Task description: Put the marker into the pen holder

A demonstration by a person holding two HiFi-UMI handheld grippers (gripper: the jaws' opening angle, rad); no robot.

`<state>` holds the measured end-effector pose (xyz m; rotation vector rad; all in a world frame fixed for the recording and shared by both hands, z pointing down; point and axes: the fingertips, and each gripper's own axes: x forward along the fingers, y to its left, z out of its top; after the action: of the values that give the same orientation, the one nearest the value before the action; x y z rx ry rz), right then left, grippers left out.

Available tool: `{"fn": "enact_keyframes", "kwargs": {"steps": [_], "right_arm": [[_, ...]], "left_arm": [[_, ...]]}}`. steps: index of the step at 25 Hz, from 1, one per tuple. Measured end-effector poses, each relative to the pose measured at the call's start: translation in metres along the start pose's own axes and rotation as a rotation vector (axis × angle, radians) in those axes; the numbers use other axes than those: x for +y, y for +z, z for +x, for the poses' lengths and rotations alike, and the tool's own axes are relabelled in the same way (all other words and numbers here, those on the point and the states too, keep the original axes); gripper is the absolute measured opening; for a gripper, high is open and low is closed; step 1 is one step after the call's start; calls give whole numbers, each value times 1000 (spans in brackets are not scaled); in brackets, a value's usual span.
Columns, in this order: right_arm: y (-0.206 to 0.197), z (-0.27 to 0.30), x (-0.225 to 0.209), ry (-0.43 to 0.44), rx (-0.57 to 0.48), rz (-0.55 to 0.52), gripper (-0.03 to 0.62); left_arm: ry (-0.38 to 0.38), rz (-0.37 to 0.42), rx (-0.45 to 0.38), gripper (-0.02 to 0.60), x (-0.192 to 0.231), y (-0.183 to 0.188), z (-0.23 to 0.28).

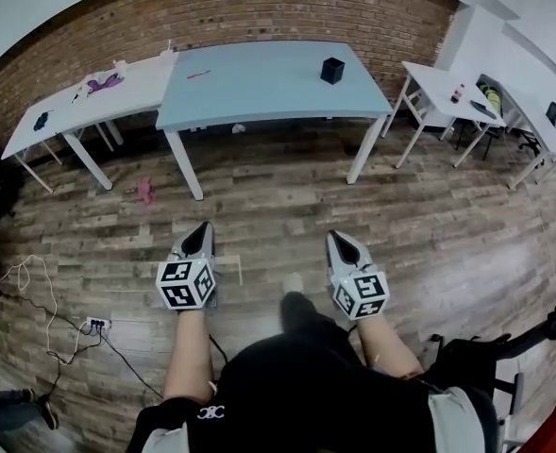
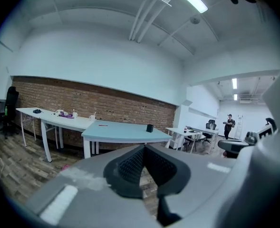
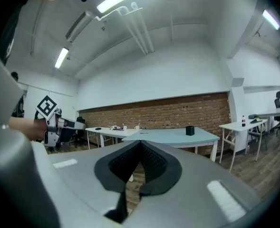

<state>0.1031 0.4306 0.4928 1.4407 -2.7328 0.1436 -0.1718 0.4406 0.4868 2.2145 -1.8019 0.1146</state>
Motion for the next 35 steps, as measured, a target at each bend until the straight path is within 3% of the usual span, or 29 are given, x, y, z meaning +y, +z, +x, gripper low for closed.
{"fn": "enact_keyframes", "kwargs": {"steps": [5, 17, 25, 30, 35], "right_arm": [[17, 64, -36, 11, -42, 5, 6], [49, 217, -136, 87, -35, 14, 6], [54, 290, -170, 168, -7, 11, 6], [49, 308, -171, 235, -2, 19, 6], [42, 329, -180, 245, 23, 28, 6]], "left_arm": [[24, 46, -10, 6, 17, 38, 60], [72, 69, -20, 6, 41, 108, 220], [132, 46, 4, 6, 55, 113, 281], [161, 26, 17, 6, 68, 110, 300], [165, 33, 33, 6, 78, 109, 322]]}}
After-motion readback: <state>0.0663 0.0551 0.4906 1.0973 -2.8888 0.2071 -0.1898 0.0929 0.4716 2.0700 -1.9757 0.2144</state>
